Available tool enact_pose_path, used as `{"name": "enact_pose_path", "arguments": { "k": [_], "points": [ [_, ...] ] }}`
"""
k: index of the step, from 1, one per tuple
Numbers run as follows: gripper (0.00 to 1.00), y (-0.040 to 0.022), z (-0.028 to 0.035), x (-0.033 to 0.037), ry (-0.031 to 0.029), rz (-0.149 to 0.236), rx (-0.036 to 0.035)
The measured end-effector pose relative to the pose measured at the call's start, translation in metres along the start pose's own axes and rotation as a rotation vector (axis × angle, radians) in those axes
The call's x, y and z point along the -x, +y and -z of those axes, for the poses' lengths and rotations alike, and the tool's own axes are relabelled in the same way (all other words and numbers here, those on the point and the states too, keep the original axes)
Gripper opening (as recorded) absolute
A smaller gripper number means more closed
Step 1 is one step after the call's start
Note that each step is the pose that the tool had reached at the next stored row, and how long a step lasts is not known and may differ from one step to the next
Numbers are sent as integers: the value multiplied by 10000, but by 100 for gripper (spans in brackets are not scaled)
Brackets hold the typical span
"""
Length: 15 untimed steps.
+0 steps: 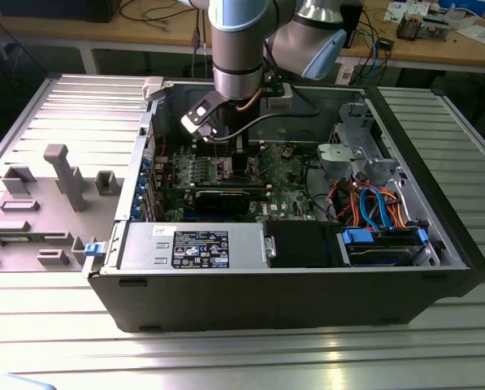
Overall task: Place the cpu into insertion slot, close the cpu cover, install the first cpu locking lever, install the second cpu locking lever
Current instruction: 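Place the cpu into insertion slot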
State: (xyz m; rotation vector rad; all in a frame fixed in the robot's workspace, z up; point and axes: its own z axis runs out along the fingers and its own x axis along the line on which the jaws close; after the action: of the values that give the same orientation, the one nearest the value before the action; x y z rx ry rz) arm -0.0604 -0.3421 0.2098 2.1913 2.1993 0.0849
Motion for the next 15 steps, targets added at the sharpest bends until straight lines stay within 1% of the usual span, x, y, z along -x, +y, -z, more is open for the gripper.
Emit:
{"name": "enact_pose_path", "arguments": {
  "k": [2,5,9,15],
  "points": [
    [54,-4,-28,-1,2,4,-1],
    [54,-6,-46,-3,13,1,-3],
    [54,-7,-50,-3,27,-1,-6],
    [54,-8,-66,-7,24,-120,-3]
  ]
}}
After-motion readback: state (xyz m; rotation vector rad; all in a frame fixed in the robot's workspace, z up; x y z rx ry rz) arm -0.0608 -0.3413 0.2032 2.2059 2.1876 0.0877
